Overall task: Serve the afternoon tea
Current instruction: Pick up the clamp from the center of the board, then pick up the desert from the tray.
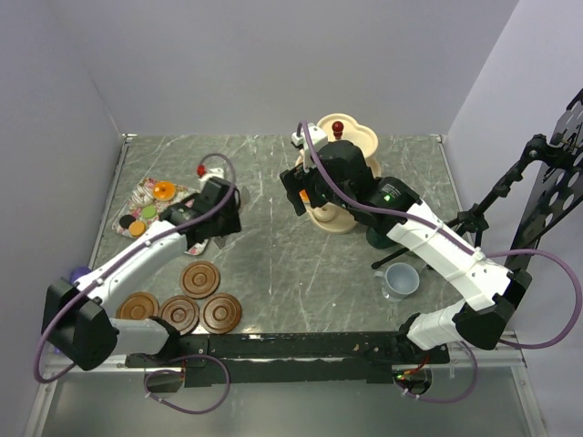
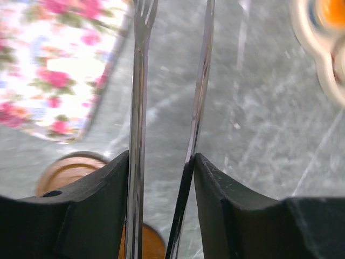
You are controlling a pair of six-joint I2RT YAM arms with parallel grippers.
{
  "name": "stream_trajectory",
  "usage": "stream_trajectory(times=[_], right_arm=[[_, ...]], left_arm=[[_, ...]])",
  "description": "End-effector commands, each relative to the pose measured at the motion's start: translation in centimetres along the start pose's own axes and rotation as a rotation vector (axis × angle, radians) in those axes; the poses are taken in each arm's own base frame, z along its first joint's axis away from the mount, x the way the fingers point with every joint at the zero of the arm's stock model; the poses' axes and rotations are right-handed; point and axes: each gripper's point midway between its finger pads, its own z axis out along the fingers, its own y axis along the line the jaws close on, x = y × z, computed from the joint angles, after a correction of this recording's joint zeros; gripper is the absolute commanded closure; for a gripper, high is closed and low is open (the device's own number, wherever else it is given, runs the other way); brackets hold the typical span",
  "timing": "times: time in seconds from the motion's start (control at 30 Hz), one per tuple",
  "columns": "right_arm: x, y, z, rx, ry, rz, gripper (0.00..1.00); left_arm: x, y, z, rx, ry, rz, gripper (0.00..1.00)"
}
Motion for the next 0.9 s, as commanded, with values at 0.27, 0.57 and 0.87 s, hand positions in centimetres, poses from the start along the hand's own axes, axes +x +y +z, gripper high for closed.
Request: stream_trajectory(times=[0.27, 0.57, 0.87], right_arm=[[-2.5, -1.2, -1.5, 0.037, -0.086, -0.017, 0.11], [-3.3, -1.7, -1.5, 0.063, -0.102, -0.038, 0.11], [-5.1, -2.4, -1.0, 0.098, -0.124, -0.061, 0.1]], left_arm=[[-7.3, 11.5, -3.1, -0.299, 0.018, -0.141, 0.5], [-9.7, 14.0, -0.8, -0.391, 0.069, -0.101, 0.52], [-12.0, 16.4, -0.4, -0.497, 0.039, -0.057, 0.48]])
